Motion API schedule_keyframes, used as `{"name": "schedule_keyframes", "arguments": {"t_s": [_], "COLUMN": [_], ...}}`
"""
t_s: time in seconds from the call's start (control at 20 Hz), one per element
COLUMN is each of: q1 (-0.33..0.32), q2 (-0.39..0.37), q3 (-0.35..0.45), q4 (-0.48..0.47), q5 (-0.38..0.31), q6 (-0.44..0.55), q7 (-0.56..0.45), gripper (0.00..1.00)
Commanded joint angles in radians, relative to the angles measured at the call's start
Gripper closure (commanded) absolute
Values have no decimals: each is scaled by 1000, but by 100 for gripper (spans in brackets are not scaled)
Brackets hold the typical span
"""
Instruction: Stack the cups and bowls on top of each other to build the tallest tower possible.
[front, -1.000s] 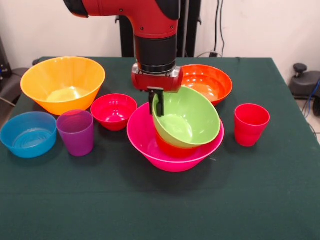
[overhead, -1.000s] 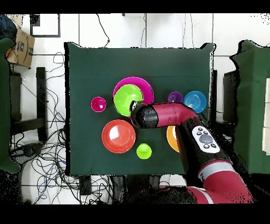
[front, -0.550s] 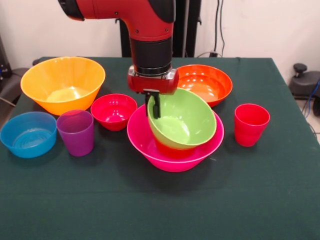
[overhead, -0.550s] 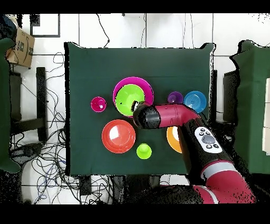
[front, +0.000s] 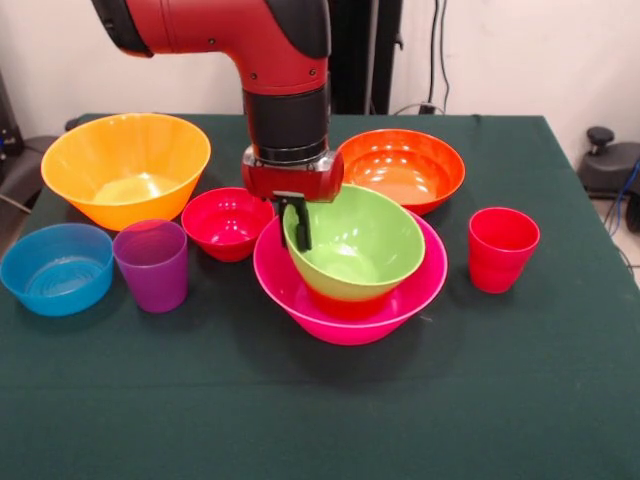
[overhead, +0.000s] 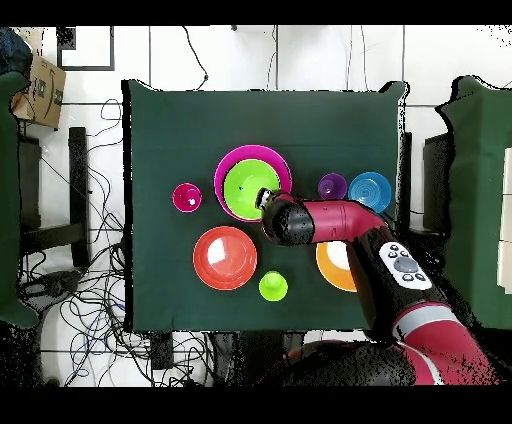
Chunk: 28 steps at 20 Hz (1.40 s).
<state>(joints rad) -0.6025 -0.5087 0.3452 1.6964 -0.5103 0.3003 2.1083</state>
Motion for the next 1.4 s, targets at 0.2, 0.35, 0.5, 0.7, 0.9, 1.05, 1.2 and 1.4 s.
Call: {"name": "schedule_keyframes", "arguments": {"t_s": [0.2, 0.35, 0.5, 0.7, 0.9, 1.05, 1.2, 1.4], "q1": [-29, -29, -28, -33, -37, -20, -4, -3], "q2": [143, 145, 144, 144, 148, 142, 119, 64], "q3": [31, 30, 29, 35, 41, 29, 16, 14], "q4": [-78, -75, -73, -65, -65, -62, -36, -1], "q5": [-154, -162, -170, -175, -185, -189, -185, -173], "q6": [-45, -48, -49, -41, -56, -75, -85, -59], "q7": [-135, -119, -107, -103, -103, -75, -48, -47], "gripper": [100, 0, 0, 0, 0, 0, 0, 0]}}
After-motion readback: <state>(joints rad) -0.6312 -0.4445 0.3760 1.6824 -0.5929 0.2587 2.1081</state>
